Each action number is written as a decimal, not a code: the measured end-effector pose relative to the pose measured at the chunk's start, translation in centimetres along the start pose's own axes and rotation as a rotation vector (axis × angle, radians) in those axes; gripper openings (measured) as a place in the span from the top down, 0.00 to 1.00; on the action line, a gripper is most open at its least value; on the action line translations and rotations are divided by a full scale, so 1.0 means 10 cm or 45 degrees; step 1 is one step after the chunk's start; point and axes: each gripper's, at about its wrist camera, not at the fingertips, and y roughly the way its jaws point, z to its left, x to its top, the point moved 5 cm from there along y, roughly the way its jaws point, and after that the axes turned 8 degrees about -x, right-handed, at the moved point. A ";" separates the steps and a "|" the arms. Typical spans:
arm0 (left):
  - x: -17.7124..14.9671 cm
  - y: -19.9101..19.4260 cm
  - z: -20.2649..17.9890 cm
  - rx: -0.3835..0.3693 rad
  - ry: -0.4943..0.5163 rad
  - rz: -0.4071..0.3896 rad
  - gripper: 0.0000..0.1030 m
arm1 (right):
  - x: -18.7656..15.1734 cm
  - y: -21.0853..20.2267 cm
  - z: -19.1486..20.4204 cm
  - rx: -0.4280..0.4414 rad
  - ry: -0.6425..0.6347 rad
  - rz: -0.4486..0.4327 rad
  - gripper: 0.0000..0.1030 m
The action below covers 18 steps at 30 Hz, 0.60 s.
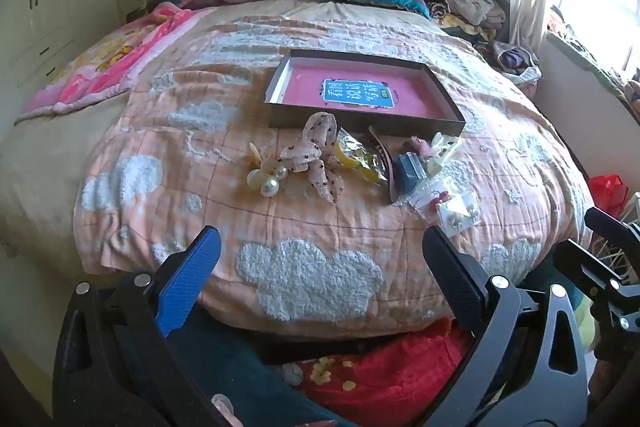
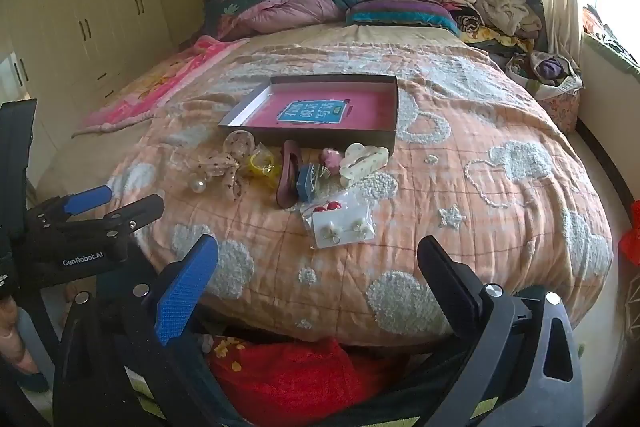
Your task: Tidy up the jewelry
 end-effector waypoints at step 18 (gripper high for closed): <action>0.05 -0.05 0.00 -0.008 -0.008 -0.008 0.08 | 0.01 -0.05 0.01 0.036 0.007 -0.012 0.04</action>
